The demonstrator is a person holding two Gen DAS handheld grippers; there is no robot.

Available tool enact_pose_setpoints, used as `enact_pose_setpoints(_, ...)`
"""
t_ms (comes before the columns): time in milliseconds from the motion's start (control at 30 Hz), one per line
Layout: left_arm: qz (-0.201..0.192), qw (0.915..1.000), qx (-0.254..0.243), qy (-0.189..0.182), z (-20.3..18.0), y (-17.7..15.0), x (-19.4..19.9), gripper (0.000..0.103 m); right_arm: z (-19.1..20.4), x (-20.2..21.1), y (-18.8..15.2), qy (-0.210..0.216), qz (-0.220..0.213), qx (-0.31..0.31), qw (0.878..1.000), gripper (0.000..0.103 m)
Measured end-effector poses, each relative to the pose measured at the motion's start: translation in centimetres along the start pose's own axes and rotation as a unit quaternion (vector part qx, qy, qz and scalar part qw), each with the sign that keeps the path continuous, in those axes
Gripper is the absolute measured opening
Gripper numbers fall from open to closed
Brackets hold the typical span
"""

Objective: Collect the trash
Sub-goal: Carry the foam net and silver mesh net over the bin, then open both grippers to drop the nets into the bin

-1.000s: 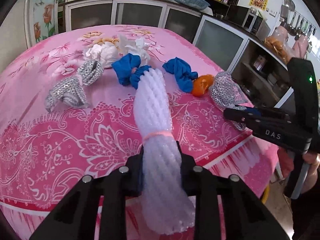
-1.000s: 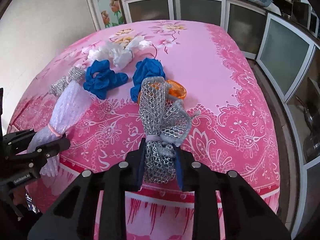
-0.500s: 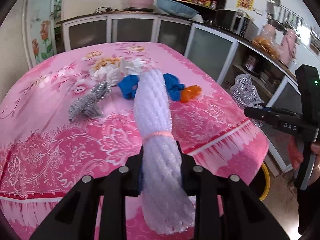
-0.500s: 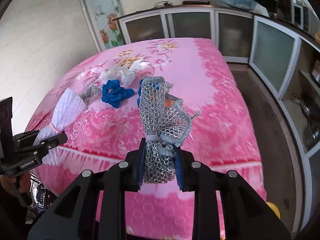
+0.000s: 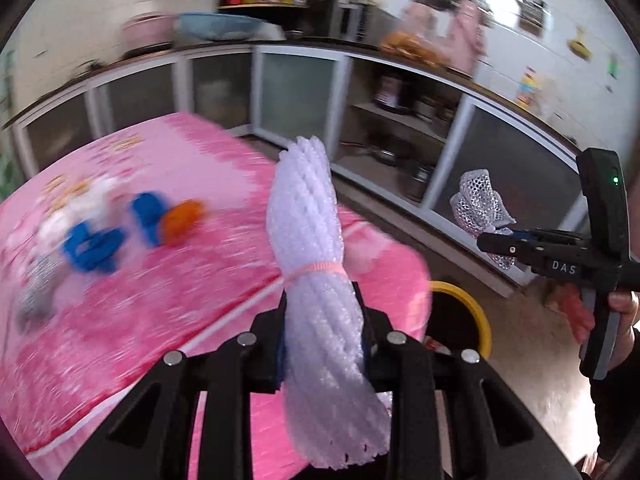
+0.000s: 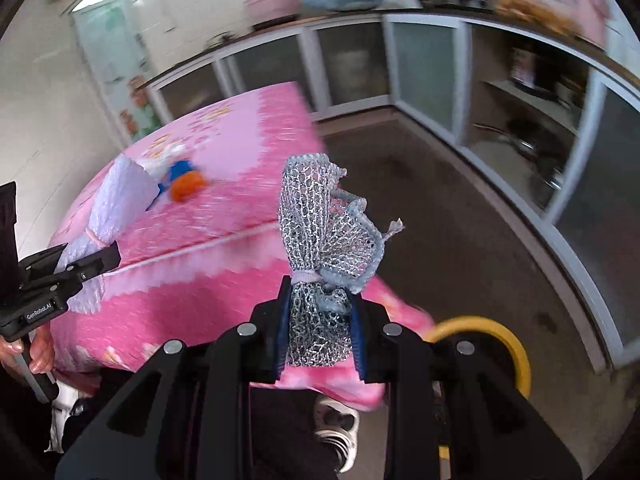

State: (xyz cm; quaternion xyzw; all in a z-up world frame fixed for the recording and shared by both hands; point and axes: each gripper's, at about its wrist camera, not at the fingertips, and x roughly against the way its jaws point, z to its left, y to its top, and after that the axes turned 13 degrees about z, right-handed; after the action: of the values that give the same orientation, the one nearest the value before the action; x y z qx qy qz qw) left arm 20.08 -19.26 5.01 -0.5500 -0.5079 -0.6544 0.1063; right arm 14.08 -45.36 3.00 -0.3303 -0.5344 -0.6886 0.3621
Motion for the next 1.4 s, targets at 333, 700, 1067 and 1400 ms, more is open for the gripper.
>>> enact_pose_setpoints(333, 0.028, 0.9906, -0.114, -0.071, -11.2, 3.8, -6.2, 0.025, -9.9, 0.8, -6.0, -0.044, 0.011, -0.114, 0.992, 0.024)
enact_pose_setpoints(700, 0.097, 0.9739, -0.171, -0.113, -19.0, 4.5, -14.5, 0.025, -16.2, -3.4, -10.2, -0.051, 0.050, -0.189, 0.979, 0.024)
enact_pose_setpoints(1067, 0.161, 0.9626, -0.178, -0.125, -22.7, 5.1, -22.7, 0.025, -20.1, -7.1, -12.5, -0.060, 0.091, -0.227, 0.968, 0.024)
enact_pose_setpoints(1400, 0.178, 0.9620, -0.166, -0.123, -23.7, 5.4, -25.7, 0.071, -22.4, -9.6, -14.1, -0.079, 0.125, -0.250, 0.957, 0.045)
